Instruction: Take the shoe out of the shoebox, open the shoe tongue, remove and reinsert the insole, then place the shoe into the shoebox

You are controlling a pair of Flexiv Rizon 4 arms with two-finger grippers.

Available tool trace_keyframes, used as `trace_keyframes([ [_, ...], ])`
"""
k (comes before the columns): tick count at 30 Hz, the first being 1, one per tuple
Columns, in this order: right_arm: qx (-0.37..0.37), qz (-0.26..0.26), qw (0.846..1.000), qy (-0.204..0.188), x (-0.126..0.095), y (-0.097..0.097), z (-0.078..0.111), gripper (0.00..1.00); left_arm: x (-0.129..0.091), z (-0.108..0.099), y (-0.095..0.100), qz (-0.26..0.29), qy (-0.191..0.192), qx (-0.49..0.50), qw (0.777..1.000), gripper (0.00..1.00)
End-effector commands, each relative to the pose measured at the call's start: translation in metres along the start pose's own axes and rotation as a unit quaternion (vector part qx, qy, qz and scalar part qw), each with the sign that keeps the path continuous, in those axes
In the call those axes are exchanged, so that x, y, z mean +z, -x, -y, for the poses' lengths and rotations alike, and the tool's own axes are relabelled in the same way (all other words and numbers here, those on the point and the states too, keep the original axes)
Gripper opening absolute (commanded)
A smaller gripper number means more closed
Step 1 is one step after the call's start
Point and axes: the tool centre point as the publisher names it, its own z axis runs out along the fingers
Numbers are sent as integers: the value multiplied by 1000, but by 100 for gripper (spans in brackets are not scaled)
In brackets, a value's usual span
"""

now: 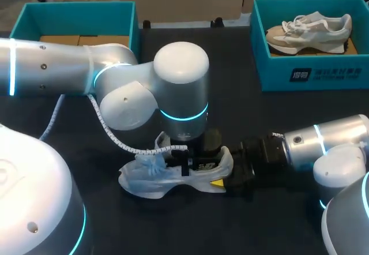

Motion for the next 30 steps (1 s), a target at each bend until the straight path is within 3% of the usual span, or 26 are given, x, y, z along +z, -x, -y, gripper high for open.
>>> trace_keyframes([
  [1, 0, -1, 1000, -2, 1, -4, 0, 0, 16, -2, 17, -25, -20, -6, 999, 0],
  [8, 0, -1, 1000, -2, 1, -4, 0, 0, -18, -13, 12, -82, -73, 2, 994, 0],
  [19, 0, -1, 1000, -2, 1, -4, 0, 0, -55, -19, -4, -118, -136, 29, 983, 0],
  [30, 0, -1, 1000, -2, 1, -4, 0, 0, -71, -11, -19, -90, -170, 40, 980, 0],
])
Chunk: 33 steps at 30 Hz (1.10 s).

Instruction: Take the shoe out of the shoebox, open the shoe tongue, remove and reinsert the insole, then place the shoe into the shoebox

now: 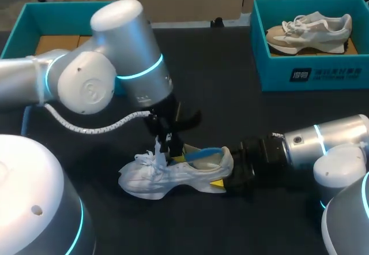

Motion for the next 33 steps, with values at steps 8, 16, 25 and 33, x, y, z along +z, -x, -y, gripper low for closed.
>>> trace_keyframes([
  [8, 0, 0, 1000, -2, 1, -3, 1, 0, 1, 14, -9, 70, -31, -35, 996, 0],
  [16, 0, 0, 1000, -2, 1, -3, 1, 0, 3, 33, -5, 114, -39, -45, 992, 0],
  [25, 0, 0, 1000, -2, 1, -3, 1, 0, 12, 53, 2, 163, -33, -46, 985, 0],
  [33, 0, 0, 1000, -2, 1, -3, 1, 0, -3, 47, -5, 153, -38, -41, 987, 48],
])
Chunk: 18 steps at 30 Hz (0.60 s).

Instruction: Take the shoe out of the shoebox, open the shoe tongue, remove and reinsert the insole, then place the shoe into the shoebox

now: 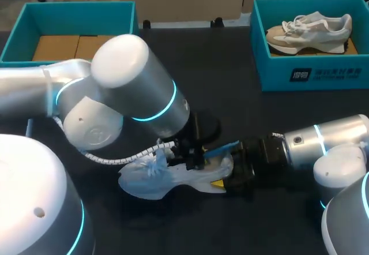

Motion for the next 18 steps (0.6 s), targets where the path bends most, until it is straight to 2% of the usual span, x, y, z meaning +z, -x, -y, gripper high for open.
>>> trace_keyframes([
  [1, 0, 0, 1000, -2, 1, -2, 1, 0, -16, -5, 1, -10, -7, 10, 1000, 48],
  [9, 0, 0, 1000, -2, 1, -2, 1, 0, -38, -13, -5, 12, -33, 26, 999, 49],
  [18, 0, 0, 1000, -2, 1, -2, 1, 0, -43, -4, -9, 36, -43, 31, 998, 42],
])
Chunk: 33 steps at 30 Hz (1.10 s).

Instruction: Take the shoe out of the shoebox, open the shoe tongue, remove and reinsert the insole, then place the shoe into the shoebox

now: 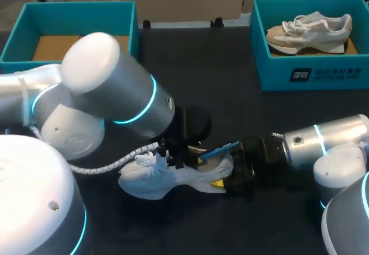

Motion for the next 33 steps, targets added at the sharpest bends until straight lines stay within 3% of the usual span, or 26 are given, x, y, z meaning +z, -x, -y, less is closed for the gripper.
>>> trace_keyframes([
  [1, 0, 0, 1000, -2, 1, -2, 1, 0, -3, -1, -5, 7, -3, 4, 1000, 41],
  [7, 0, 0, 1000, -2, 1, -2, 1, 0, 1, 7, -7, 34, -8, 17, 999, 37],
  [10, 0, 0, 1000, -2, 1, -2, 1, 0, 4, 10, -3, 39, -7, 12, 999, 26],
  [15, 0, 0, 1000, -2, 1, -2, 1, 0, 12, 12, 0, 41, 6, 12, 999, 23],
  [19, 0, 0, 1000, -2, 1, -2, 1, 0, 11, 11, 0, 41, 8, 11, 999, 0],
  [28, 0, 0, 1000, -2, 1, -2, 1, 0, -2, 9, -1, 44, -8, 6, 999, 0],
  [29, 0, 0, 1000, -2, 1, -2, 1, 0, -3, 8, -2, 47, -11, 6, 999, 14],
  [30, 0, 0, 1000, -2, 1, -2, 1, 0, -2, 8, -4, 49, -13, 5, 999, 43],
  [31, 0, 0, 1000, -2, 1, -2, 1, 0, -1, 7, -5, 51, -14, 4, 999, 53],
  [33, 0, 0, 1000, -2, 1, -2, 1, 0, 3, 6, -6, 52, -13, 3, 999, 56],
])
